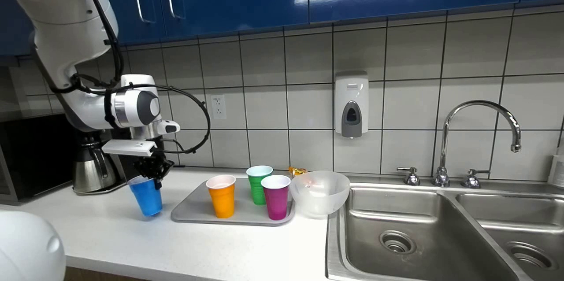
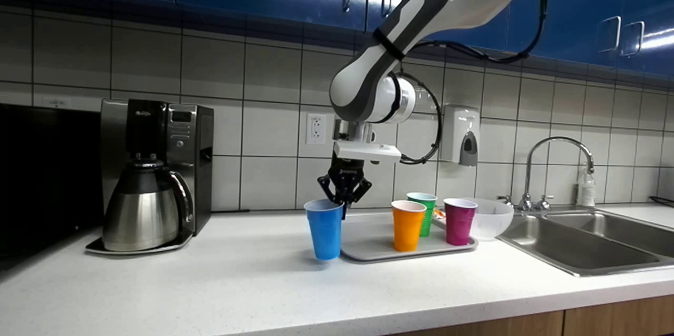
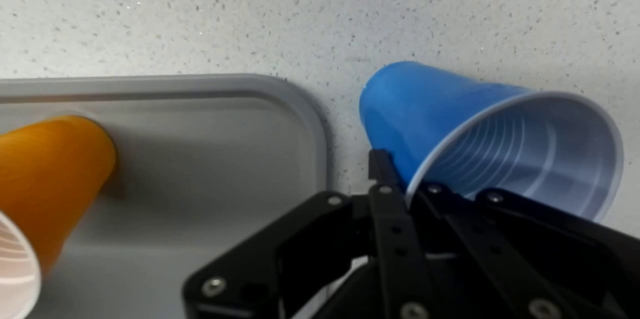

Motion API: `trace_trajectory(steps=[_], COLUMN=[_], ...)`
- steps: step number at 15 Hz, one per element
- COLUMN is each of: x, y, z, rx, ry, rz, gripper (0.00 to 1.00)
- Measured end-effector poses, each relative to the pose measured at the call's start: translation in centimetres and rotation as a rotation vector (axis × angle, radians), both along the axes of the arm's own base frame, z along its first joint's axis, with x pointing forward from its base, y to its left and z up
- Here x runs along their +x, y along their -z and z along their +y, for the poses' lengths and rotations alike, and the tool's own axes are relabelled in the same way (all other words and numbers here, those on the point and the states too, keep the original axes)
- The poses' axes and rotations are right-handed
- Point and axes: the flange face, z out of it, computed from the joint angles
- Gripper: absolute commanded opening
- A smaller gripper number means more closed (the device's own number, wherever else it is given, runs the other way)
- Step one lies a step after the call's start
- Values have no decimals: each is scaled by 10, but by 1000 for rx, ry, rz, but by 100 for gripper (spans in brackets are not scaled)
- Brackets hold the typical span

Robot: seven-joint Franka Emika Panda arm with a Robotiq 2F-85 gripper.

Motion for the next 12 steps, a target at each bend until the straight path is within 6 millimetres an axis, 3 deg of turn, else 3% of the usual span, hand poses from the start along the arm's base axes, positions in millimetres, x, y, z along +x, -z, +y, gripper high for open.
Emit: trace_trajectory(steps=[5,12], x=[21,54], y=[-23,-45], z=[-9,-39], rx=[22,31], ry=[33,98], rz=[-47,-102], gripper=[1,1])
